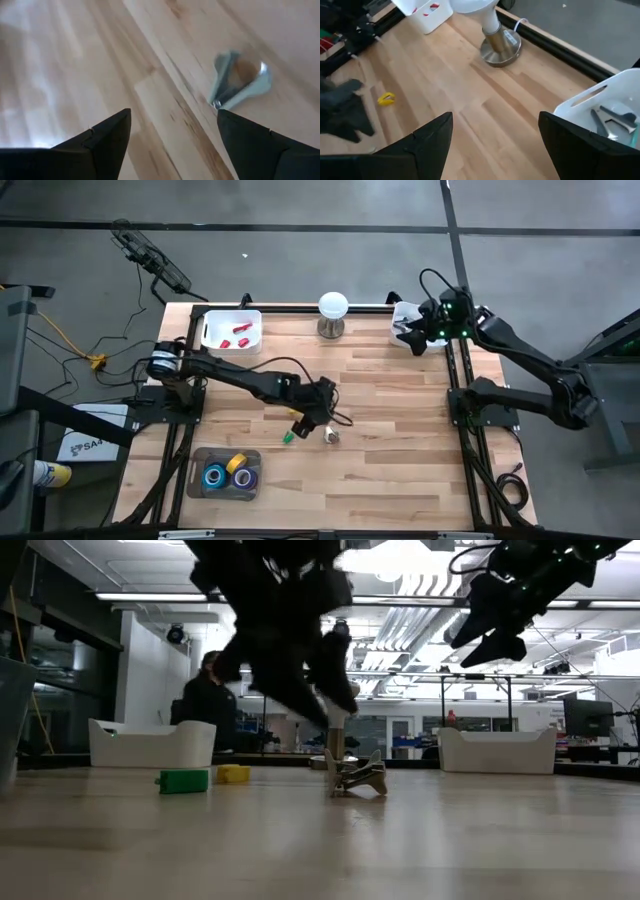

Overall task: Pick and place Stapler, Stapler remover, tape
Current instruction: Put the gray staple remover into the right white bin

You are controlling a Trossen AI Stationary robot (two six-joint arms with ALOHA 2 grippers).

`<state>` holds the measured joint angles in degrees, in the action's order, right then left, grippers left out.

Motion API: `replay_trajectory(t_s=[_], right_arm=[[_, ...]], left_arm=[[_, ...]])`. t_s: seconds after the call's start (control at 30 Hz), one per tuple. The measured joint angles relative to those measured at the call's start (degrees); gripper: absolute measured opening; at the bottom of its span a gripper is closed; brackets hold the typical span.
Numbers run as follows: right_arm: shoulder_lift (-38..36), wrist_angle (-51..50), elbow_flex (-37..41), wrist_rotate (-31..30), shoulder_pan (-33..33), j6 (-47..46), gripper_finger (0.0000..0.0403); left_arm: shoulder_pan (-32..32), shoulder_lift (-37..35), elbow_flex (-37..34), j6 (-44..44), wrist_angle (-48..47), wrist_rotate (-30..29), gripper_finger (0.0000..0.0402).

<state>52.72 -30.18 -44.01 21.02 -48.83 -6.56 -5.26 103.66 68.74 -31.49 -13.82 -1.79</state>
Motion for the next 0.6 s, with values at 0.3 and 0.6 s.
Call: replay_trajectory(t_s=[0.3,0.6], right_arm=[[-2.49,-4.93,0.0,0.0,3.1,-0.97,0.0286],[-2.6,-5.78,0.02,-0.62,6.29,-2.5,0.0286]], left_arm=[[0.0,4.3,-0.06,-8.54,0.85,4.52,0.0233],[0.0,4.3,-0.06,-14.66,0.46,7.57,0.0218]])
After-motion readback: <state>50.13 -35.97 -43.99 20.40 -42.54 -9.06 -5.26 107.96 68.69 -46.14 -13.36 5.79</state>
